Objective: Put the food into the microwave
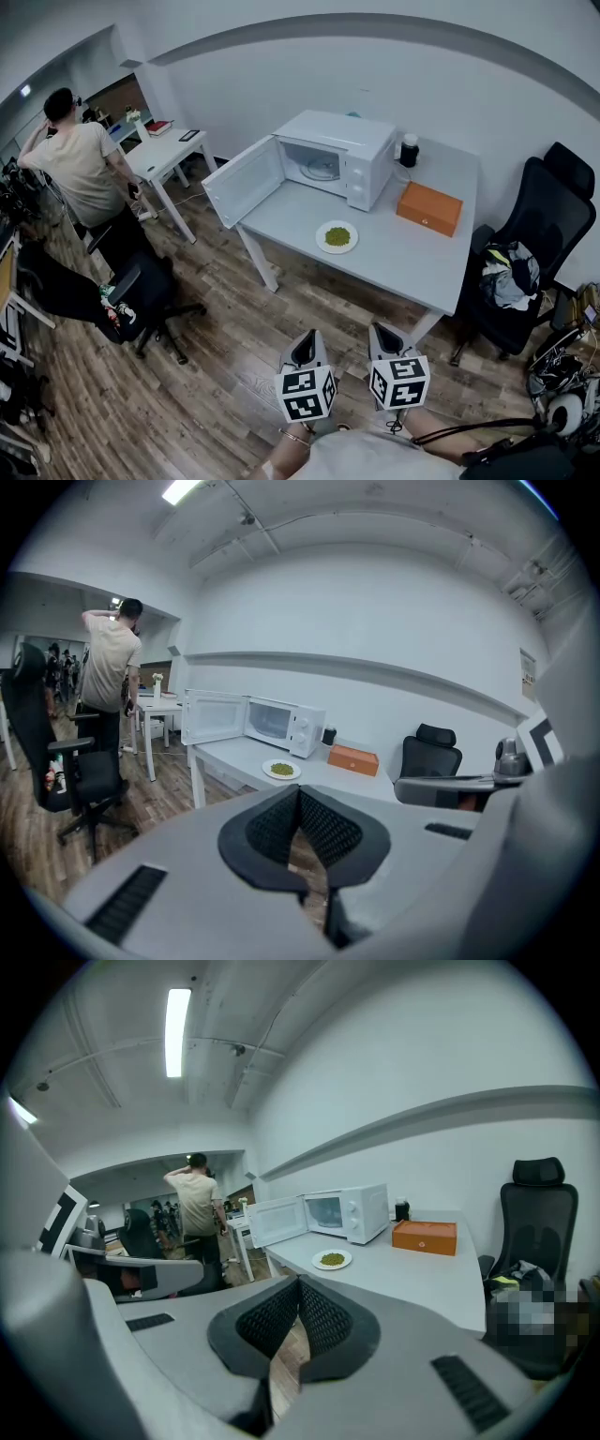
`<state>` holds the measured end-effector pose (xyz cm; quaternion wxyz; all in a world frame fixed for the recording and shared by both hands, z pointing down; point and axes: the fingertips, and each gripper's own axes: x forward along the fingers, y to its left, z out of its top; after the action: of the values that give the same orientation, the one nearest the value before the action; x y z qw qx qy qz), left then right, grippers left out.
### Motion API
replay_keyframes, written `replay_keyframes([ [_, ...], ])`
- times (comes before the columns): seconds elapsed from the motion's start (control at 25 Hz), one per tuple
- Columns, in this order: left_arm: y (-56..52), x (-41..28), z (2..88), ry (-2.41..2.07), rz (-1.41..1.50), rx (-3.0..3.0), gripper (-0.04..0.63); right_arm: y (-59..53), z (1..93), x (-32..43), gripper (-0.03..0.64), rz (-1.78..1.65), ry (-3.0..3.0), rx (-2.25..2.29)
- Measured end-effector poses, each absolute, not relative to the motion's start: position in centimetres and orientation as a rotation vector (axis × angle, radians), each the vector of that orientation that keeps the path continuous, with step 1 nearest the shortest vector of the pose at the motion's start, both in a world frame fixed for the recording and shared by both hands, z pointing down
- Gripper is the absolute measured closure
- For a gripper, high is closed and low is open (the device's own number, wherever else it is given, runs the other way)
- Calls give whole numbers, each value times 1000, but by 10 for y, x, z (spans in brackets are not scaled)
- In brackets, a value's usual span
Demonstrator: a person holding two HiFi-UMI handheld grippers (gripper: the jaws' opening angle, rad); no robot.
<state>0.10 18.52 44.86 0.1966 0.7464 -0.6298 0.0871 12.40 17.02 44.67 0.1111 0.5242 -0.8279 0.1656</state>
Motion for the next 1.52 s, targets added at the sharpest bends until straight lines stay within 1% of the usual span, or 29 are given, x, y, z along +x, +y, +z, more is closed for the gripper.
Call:
replay_keyframes([
  [0.36,162,1,458,-1736,260,2080,594,150,456,128,600,511,-2400,1547],
  [0.6,133,-10,468,-1718,258,2078,594,122,465,117,600,527,-2385,1553],
  [1.08,17,-43,459,-1666,281,2188,594,12,461,79,600,515,-2359,1643],
  [1.52,-58,-60,463,-1589,317,2214,594,-58,461,61,600,547,-2294,1695],
])
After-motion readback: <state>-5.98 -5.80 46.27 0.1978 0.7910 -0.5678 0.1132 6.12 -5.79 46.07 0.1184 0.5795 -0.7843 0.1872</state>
